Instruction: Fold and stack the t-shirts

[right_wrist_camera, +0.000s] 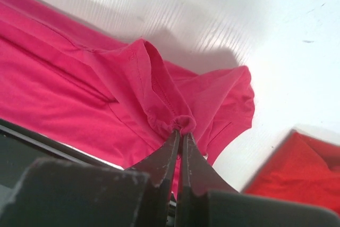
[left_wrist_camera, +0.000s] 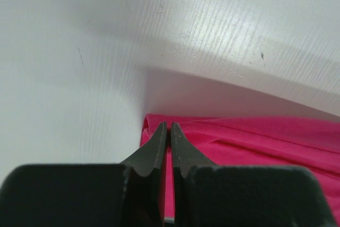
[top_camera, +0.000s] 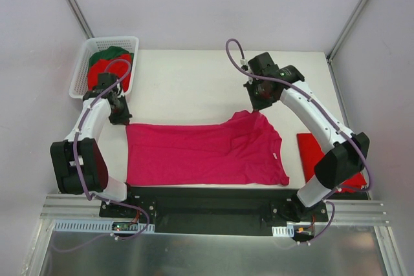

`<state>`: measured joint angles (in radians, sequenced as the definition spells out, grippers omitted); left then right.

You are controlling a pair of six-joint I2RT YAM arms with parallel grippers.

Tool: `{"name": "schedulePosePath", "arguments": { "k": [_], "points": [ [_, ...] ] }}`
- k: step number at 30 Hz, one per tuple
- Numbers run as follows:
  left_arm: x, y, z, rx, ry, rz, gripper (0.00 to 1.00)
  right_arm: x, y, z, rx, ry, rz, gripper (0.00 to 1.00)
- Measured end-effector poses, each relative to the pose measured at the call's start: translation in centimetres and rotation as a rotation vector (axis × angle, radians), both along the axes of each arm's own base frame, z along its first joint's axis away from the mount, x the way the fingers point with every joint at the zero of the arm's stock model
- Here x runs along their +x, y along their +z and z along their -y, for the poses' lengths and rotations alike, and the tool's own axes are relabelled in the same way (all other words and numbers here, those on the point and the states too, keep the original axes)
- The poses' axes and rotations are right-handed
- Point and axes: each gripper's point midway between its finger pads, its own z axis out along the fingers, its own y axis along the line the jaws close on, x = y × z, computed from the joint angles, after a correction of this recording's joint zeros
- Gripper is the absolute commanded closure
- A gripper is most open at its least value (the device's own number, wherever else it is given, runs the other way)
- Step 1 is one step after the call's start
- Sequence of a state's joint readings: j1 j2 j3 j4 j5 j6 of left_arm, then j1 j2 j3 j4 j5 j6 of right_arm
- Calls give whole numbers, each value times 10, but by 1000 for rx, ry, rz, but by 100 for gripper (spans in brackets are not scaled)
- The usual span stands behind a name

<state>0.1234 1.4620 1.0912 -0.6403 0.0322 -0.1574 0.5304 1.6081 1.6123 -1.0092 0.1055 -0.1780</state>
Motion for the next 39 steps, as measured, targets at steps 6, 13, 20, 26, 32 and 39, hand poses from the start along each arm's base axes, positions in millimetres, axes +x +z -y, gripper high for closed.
{"name": "schedulePosePath", "arguments": {
  "k": [6,13,20,26,32,39],
  "points": [
    [8,16,-6,28,11,24,100,19,8,-4,13,-14,24,99],
    [32,35,-12,49,19,68,100,28,16,-5,18,-17,38,99],
    [37,26,-15,57,18,30,100,40,25,-4,25,-33,55,99],
    [38,19,-17,69,16,4,100,49,30,-5,29,-37,66,99],
    [46,15,-19,72,14,-7,100,57,32,-5,32,-43,72,99],
    [58,18,-25,94,22,-1,100,67,30,-4,33,-57,71,99]
  ]
}}
